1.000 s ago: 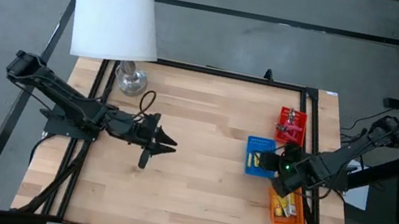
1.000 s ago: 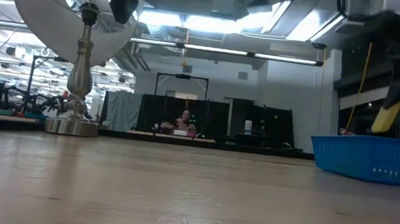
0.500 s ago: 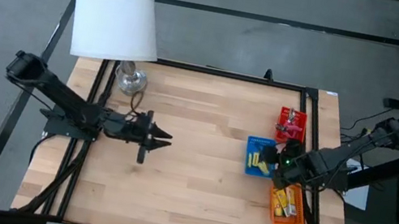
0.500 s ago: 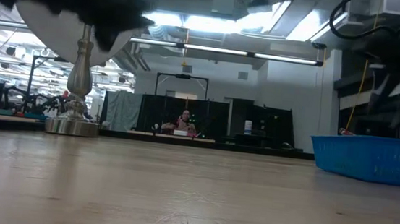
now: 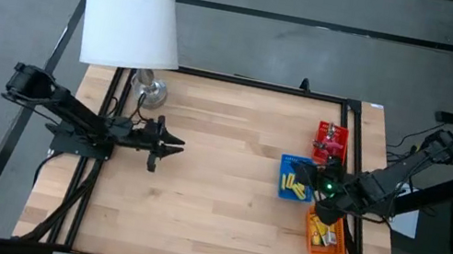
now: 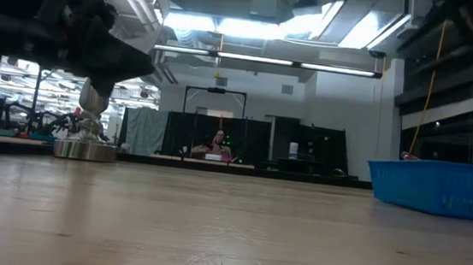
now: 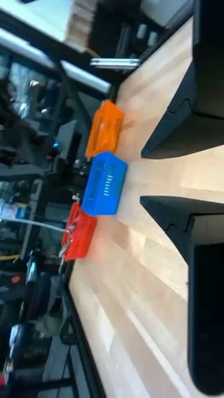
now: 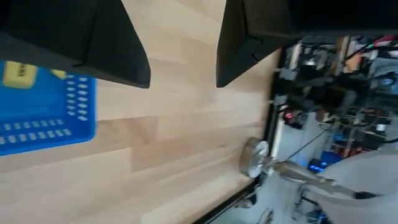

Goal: Pick & Place School Supplies
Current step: Return to Home Position

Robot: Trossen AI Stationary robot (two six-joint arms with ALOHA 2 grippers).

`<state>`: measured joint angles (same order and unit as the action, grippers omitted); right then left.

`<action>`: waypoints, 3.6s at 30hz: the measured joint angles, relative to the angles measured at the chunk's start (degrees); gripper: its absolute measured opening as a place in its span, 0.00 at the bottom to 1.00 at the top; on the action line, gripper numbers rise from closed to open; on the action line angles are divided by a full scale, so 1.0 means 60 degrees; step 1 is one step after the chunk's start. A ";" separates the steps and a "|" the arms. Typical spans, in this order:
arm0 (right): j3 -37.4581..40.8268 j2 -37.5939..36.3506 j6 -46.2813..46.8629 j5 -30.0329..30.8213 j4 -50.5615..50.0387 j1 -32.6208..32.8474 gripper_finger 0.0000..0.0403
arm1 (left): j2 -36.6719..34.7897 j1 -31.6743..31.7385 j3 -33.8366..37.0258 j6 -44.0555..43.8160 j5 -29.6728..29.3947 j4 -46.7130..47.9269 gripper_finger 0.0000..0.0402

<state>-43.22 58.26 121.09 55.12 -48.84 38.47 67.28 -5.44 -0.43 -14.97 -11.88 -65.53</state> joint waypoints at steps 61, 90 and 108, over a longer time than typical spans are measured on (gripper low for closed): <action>-0.0503 -0.2675 -1.2214 0.2534 0.2567 0.2561 0.46 | -1.0158 0.0868 -0.0007 0.1383 0.0456 1.0531 0.11; 0.6621 -0.7522 -1.8095 -0.8718 1.0420 -0.3748 0.32 | -1.0154 0.0865 -0.0007 0.1375 0.0431 1.0531 0.10; 0.7045 -0.9715 -1.8322 -0.9225 0.8264 -0.4094 0.30 | -1.0151 0.0865 -0.0007 0.1375 0.0427 1.0457 0.10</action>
<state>-0.95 -0.03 11.16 -0.23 0.75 13.91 6.37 -0.25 -0.47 -6.72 -9.32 -2.79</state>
